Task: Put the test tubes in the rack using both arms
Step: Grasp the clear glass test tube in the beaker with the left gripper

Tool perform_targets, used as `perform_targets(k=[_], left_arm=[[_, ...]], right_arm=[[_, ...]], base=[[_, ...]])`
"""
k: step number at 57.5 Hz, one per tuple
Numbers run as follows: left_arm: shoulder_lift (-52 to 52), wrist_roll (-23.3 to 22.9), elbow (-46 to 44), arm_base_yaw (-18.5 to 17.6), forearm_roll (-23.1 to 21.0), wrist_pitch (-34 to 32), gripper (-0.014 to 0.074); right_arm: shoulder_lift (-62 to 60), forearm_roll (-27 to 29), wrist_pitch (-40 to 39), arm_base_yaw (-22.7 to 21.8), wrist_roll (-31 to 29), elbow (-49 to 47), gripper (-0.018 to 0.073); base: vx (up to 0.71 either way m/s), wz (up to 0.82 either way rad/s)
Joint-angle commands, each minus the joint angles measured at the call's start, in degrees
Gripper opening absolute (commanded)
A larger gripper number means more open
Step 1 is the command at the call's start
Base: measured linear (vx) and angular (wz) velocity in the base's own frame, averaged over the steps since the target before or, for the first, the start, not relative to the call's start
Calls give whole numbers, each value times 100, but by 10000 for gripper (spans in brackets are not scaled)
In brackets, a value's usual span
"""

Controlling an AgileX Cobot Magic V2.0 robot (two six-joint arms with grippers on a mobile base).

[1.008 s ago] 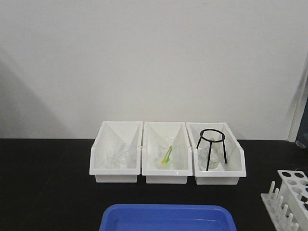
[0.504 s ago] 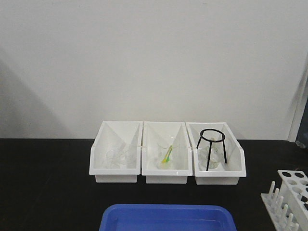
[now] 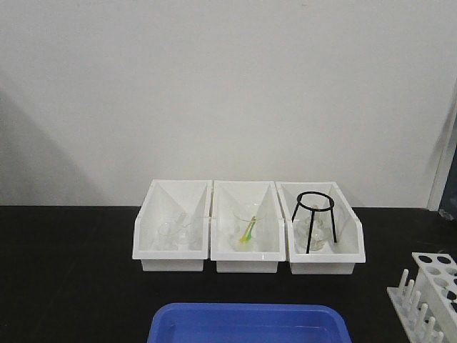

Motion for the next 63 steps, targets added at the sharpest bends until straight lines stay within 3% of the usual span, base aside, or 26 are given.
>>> perform_targets(k=[1, 6, 14, 25, 39, 51, 63], left_arm=[[-44, -24, -181, -4, 48, -420, 637], [-44, -29, -187, -4, 48, -484, 659], [-44, -171, -187, -4, 48, -559, 643], [-44, 2, 139, 4, 159, -441, 587], [-44, 231, 1505, 36, 874, -862, 544], [-44, 306, 2413, 572, 1456, -1517, 544], [516, 337, 2523, 1187, 1441, -2613, 544]], right_arm=[[-11, -11, -434, -19, -22, -211, 651], [-11, -11, -434, -19, -22, -211, 732], [-11, -11, -434, -19, -24, -211, 724], [-11, -11, -350, -19, -24, -211, 678], [-11, -11, -336, -19, -24, -206, 568], [-11, -11, -347, -19, -29, -206, 478], [-11, -80, -347, -19, -60, -206, 428]], base=[[0, 0], [0, 0], [0, 0], [0, 0], [0, 0], [0, 0], [0, 0]])
